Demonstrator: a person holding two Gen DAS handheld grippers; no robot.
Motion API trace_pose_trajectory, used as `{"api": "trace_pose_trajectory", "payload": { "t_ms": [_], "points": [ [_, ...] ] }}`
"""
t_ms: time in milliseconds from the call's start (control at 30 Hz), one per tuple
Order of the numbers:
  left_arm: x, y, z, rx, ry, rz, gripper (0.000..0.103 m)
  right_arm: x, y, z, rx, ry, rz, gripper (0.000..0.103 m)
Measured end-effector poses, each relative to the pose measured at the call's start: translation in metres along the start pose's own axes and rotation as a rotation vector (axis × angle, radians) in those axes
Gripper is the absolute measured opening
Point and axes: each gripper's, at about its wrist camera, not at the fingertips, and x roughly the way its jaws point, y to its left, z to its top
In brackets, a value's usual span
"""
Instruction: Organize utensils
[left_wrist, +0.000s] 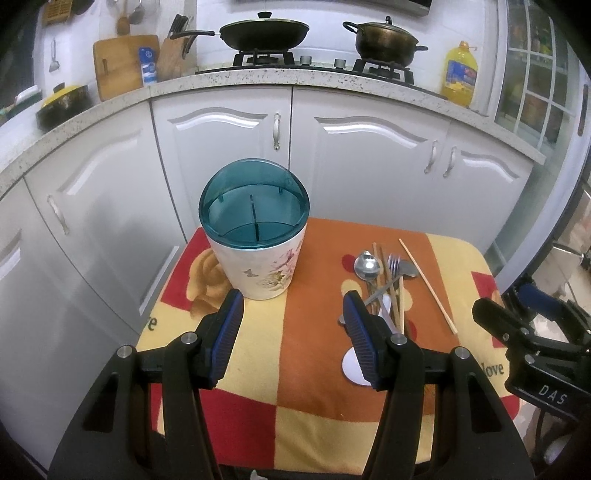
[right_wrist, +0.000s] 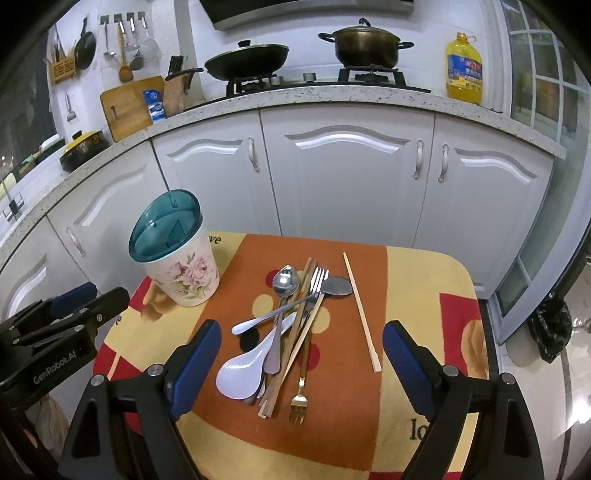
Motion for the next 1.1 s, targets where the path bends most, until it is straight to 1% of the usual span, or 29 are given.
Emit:
{"api": "trace_pose_trajectory", "payload": {
  "t_ms": [167,267,467,600,833,1100],
  "points": [
    [0.000,0.001,0.000,-0.008,-0.005,0.000,0.056,0.000,-0.001,-0.002,0.007,-0.001,0.013,0.088],
    [0.000,0.001,-0.001,-0.014,-0.004,0.003,0.056,0.002,0.001,-0.003,-0.009,0.006,0.016,0.088],
    [0.000,-0.001,-0.002,-0.013,0.001,0.001,0.056,0.010,0.013,-0.008,-0.057,0.067,0.080,0.089],
    [0.002,-0.001,-0.003,-0.010,0.008,-0.001,0.056,0.011,0.014,-0.010,-0.070,0.066,0.061,0.089],
    [0.007,-0.002,-0.005,-0.012,0.023,-0.005,0.056,0.015,-0.001,-0.007,-0.027,0.075,0.018,0.089],
    [0.010,-0.001,-0.006,-0.015,0.035,0.003,0.056,0.018,-0.003,-0.007,-0.021,0.084,0.014,0.089]
  ]
}}
